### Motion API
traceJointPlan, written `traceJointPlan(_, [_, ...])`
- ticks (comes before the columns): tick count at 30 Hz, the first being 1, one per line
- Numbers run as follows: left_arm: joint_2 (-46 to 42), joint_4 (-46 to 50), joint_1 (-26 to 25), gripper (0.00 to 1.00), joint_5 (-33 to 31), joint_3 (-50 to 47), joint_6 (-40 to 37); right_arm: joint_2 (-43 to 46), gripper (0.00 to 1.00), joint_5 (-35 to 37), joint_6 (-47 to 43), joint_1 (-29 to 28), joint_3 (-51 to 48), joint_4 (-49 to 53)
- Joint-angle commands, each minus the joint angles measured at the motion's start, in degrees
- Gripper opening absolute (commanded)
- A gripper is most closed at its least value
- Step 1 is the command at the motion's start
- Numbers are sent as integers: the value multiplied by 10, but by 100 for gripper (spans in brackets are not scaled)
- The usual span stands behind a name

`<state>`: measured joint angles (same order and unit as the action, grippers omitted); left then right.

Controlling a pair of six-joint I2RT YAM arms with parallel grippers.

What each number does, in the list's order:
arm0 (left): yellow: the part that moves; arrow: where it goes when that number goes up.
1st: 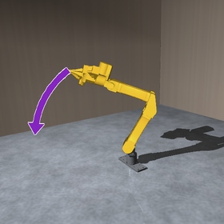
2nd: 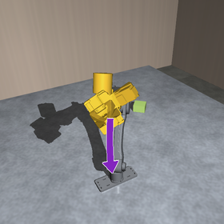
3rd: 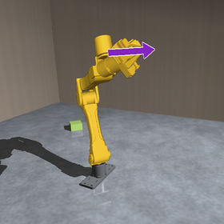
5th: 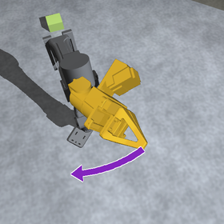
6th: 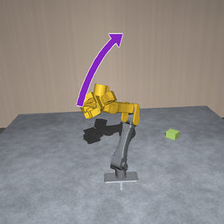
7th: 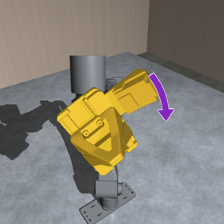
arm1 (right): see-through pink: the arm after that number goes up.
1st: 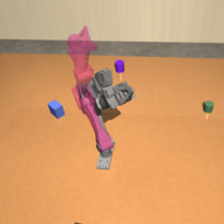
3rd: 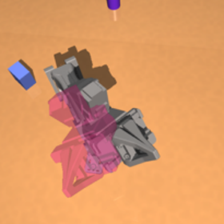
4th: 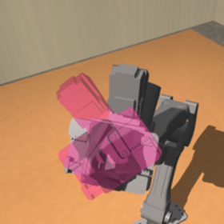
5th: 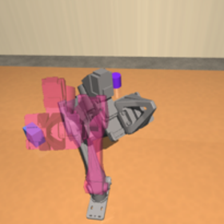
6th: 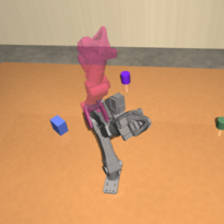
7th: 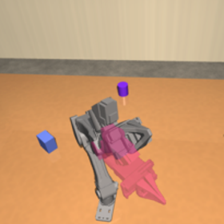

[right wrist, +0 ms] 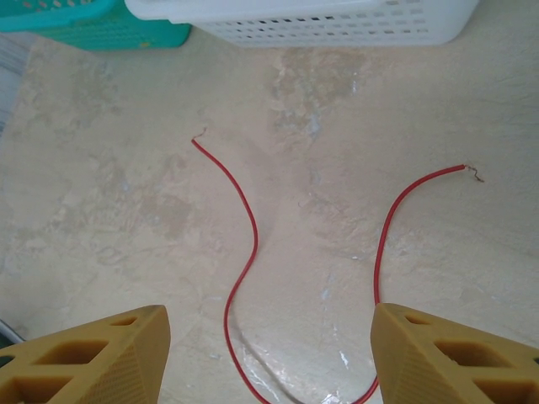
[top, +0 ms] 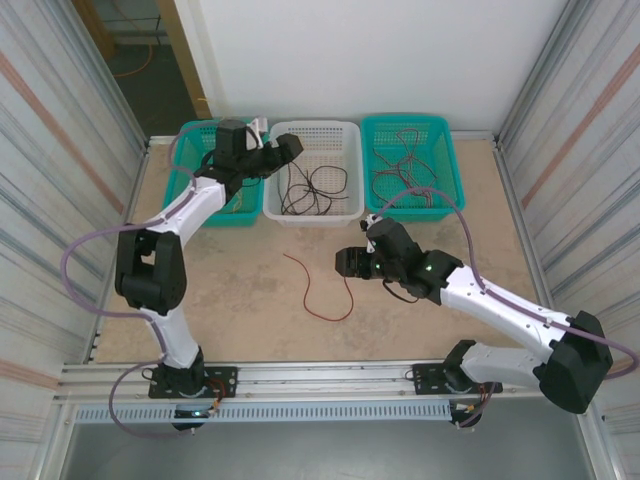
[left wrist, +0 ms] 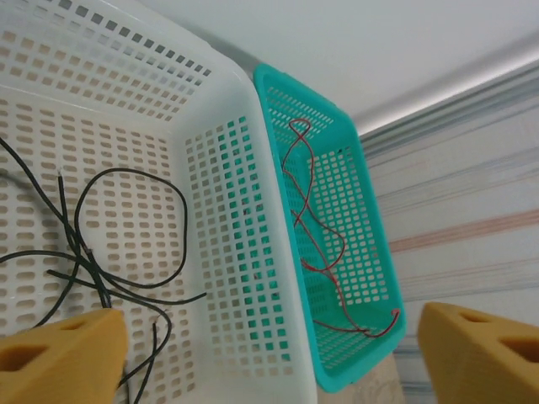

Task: Untangle the cables

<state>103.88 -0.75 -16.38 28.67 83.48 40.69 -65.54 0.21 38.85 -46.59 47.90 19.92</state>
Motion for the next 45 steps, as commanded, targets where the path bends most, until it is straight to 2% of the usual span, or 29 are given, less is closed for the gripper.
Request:
traceJointPlan(1, [-57, 45, -25, 95, -20, 49, -84, -16, 64, 4, 4, -4, 27, 11])
traceJointPlan(5, [-102, 133, -66, 98, -89, 81, -177, -42, 63, 12, 0, -22, 45, 10])
traceJointPlan(8, [-141, 187, -75, 96, -108, 72, -187, -63, 63, 23, -6, -39, 62, 13])
traceJointPlan(12, [-264, 193, -72, 97, -178, -64, -159, -102, 64, 18, -8, -62, 77, 2])
traceJointPlan(14, [-337, 198, -59, 96, -189, -152, -144, -136, 64, 13, -7, -68, 87, 0])
traceJointPlan(16, [-394, 221, -35, 93, -173, -220, -131, -172, 63, 1, -6, -72, 96, -4])
traceJointPlan(20, [-502, 266, 19, 87, -104, -324, -116, -243, 61, -30, -7, -74, 119, -23])
traceJointPlan(24, [-586, 286, 26, 86, -83, -382, -114, -322, 61, -8, -7, -70, 168, -15])
traceJointPlan(27, [-605, 274, 27, 85, -78, -400, -100, -383, 59, 16, 4, -59, 205, 2])
traceJointPlan(33, [-584, 256, 26, 82, -53, -408, -87, -454, 57, 17, -7, -72, 234, -28])
traceJointPlan(35, [-583, 252, 26, 82, -48, -411, -85, -469, 51, 22, -6, -75, 242, -23])
traceJointPlan(36, [-584, 249, 26, 82, -46, -414, -83, -474, 43, 25, -4, -75, 244, -20])
traceJointPlan(38, [-586, 241, 26, 82, -43, -421, -79, -476, 20, 30, -1, -74, 245, -16])
traceJointPlan(41, [-585, 226, 26, 82, -36, -432, -71, -458, 0, 33, -3, -74, 240, -17])
traceJointPlan(45, [-581, 190, 25, 81, -13, -447, -52, -393, 0, 28, -6, -76, 222, -33])
